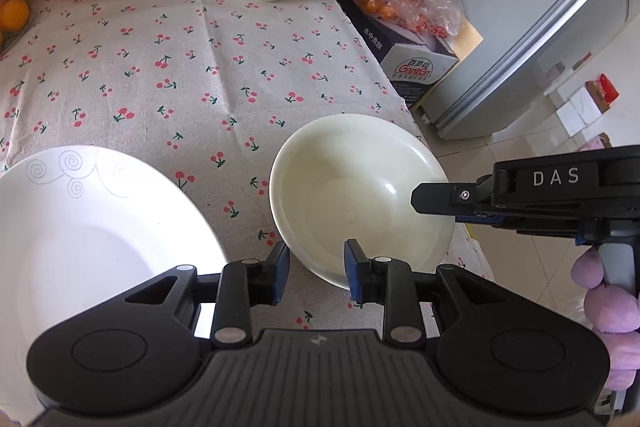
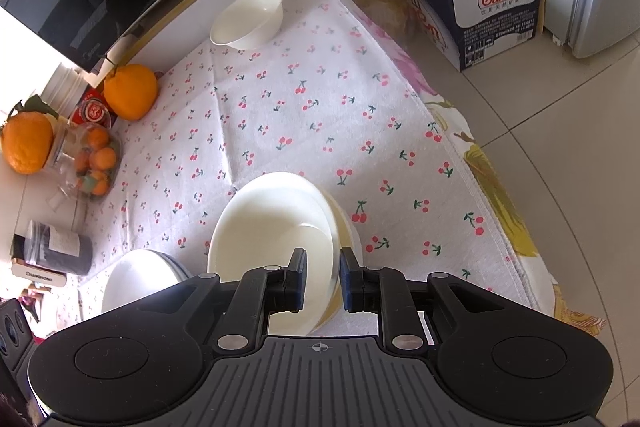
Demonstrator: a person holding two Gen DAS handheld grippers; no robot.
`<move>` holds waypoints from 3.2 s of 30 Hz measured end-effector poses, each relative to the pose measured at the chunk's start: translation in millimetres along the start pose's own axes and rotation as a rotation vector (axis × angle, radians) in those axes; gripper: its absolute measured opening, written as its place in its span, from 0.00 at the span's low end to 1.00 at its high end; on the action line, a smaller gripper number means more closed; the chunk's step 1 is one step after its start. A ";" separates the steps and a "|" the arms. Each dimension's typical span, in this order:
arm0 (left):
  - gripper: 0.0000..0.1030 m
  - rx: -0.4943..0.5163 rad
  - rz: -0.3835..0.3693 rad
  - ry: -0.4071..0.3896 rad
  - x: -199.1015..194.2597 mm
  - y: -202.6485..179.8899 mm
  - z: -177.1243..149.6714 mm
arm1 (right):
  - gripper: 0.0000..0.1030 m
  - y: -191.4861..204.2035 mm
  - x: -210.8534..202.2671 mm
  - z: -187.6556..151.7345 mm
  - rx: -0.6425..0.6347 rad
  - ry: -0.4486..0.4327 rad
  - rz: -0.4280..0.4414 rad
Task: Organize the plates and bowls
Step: 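Lower the cream bowl into the white bowl and open both tools, then move both tools to the small cream bowl by the microwave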
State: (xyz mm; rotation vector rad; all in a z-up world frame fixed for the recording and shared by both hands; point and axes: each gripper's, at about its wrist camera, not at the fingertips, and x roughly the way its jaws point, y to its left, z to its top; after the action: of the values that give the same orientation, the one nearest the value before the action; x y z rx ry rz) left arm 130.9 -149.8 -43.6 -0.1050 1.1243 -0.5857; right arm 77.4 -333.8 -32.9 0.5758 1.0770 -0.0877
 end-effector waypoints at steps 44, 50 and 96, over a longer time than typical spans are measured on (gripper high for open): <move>0.99 0.022 -0.075 -0.145 -38.4 -3.6 19.7 | 0.80 10.0 -42.7 30.2 -0.018 -0.212 0.087; 0.99 0.001 -0.038 -0.183 -43.0 4.0 34.8 | 0.81 24.8 -49.3 44.5 -0.040 -0.239 0.088; 1.00 0.189 0.260 -0.294 55.1 77.7 172.8 | 0.90 41.3 89.8 198.0 -0.165 -0.212 0.208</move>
State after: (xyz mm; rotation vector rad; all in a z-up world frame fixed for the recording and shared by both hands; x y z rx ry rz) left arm 328.2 -147.2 -40.5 0.1144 0.7779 -0.4247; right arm 294.5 -376.0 -24.8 0.5140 0.8055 0.1184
